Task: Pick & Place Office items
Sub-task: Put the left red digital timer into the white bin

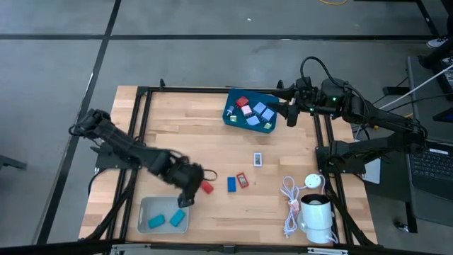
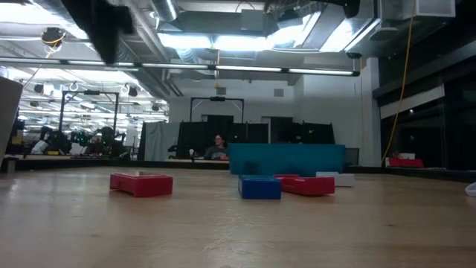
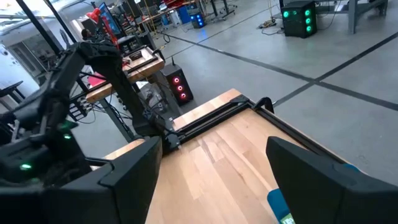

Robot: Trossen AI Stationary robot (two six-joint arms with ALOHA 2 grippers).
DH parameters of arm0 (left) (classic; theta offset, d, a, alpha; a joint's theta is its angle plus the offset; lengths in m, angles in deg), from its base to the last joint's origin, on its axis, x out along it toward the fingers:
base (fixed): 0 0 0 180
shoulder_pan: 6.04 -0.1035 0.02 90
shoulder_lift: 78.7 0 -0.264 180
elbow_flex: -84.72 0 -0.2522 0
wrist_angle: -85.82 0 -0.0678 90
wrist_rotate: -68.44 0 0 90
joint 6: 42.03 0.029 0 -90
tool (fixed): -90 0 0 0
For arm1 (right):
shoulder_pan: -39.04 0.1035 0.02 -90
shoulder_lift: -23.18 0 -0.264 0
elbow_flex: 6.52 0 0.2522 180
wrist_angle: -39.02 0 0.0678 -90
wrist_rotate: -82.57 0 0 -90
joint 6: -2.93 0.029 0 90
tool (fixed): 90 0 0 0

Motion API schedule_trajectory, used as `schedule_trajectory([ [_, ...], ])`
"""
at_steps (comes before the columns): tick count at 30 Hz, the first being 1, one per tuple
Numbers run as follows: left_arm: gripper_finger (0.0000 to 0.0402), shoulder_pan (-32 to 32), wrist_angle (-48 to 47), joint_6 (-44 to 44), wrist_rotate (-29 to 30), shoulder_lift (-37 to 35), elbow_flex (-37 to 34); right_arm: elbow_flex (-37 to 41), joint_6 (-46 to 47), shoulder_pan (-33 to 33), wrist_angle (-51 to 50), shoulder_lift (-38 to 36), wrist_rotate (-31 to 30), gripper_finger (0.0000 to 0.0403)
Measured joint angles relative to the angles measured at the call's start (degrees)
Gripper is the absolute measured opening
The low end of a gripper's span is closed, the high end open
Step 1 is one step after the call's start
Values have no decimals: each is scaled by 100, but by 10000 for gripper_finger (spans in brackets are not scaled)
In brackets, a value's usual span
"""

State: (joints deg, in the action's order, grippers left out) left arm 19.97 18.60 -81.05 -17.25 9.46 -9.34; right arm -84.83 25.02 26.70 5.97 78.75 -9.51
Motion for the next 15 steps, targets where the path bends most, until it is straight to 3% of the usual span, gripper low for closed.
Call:
schedule_trajectory([
  [6, 289, -930, 90, 3011, -566, 306, 0, -1, 57, 0, 2, 0, 0, 297],
  [10, 295, -1402, 392, 4129, -1211, 604, 0, 0, 117, 0, 1, 0, -20, 297],
  [15, 299, -1577, 443, 5627, -1289, 1170, 0, 0, 129, 0, 0, 0, -188, 297],
])
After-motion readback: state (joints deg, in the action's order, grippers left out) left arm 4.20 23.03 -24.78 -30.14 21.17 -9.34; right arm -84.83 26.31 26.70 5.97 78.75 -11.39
